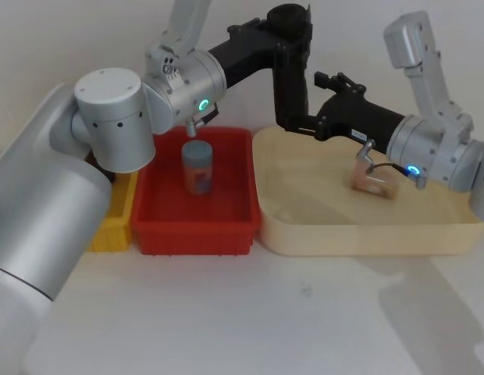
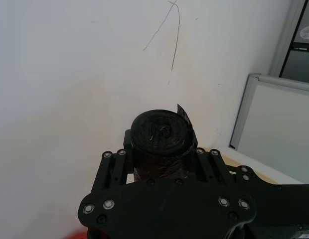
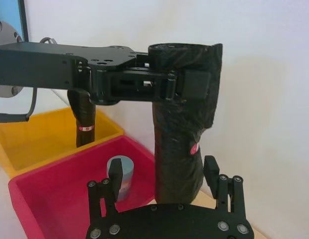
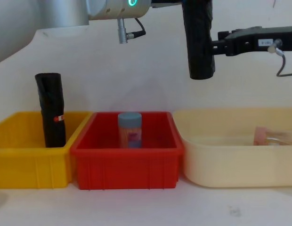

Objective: Pick up the garbage bag with the one hand and transfer it to the other hand.

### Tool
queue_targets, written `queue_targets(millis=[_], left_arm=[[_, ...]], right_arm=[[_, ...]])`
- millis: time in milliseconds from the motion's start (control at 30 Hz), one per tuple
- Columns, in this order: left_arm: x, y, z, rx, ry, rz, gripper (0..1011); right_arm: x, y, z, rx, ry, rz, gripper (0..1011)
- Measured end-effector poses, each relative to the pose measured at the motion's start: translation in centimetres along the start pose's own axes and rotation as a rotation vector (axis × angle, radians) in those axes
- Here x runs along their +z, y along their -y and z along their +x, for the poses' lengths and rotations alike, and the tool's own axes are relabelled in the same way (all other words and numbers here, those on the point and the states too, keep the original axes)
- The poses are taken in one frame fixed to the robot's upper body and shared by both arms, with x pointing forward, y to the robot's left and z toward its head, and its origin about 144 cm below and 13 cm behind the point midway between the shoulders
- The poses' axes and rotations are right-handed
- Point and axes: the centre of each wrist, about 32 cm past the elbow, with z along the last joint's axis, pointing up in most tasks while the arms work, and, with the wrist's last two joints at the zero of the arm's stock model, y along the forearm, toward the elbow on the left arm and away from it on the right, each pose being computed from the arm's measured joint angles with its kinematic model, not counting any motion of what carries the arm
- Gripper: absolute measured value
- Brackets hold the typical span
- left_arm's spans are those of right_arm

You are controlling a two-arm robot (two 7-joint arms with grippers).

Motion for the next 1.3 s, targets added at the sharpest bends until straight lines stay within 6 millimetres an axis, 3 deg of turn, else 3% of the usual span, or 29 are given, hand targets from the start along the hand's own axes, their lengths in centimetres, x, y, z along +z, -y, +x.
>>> queue_targets(millis=[833, 1133, 1300], left_arm=[[0.0, 0.0, 0.0, 0.000, 0.000, 0.000, 547], [0.0, 0.0, 0.0, 0.000, 0.000, 0.000, 547], [0.0, 0.0, 0.0, 0.000, 0.000, 0.000, 547]], right_arm=[[0.9, -3.0, -0.5, -0.024, 0.061, -0.037, 998], [1.0, -3.4, -0.5, -0.031, 0.071, -0.043, 826], [1.0, -3.5, -0.5, -0.034, 0.074, -0.046, 658]])
